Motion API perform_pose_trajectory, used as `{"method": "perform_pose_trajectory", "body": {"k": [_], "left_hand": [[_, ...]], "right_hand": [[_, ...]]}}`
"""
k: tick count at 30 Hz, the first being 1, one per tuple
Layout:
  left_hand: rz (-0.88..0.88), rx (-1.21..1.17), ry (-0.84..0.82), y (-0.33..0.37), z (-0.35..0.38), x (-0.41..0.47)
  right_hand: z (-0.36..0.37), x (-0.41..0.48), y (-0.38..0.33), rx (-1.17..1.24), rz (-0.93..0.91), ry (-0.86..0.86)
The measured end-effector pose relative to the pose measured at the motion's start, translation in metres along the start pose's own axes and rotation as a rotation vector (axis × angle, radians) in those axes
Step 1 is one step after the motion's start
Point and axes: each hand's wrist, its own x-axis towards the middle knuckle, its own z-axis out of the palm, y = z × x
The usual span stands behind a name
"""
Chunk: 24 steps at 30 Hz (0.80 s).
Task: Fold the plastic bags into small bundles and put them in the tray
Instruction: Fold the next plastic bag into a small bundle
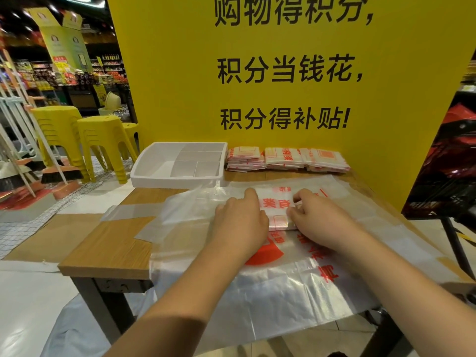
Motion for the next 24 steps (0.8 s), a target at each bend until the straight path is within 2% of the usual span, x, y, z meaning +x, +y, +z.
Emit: {"method": "perform_pose_trajectory", "body": {"k": [7, 17, 21, 24], "left_hand": [[0.056, 0.136, 0.037, 0.007, 0.002, -0.002], [0.166, 0.252, -0.028, 0.002, -0.006, -0.004], [0.270, 0.207, -0.130, -0.003, -0.007, 0.004], [0.293, 0.130, -0.271, -0.011, -0.008, 0.013]], "right_hand": [[0.007, -0.001, -0.006, -0.113, 0.009, 0.076], [0.013, -0.004, -0.016, -0.284, 0.016, 0.122], [0.014, -0.003, -0.013, -0.387, -0.099, 0.126], [0.011, 0.005, -0.008, -0.381, -0.249, -0.015]]}}
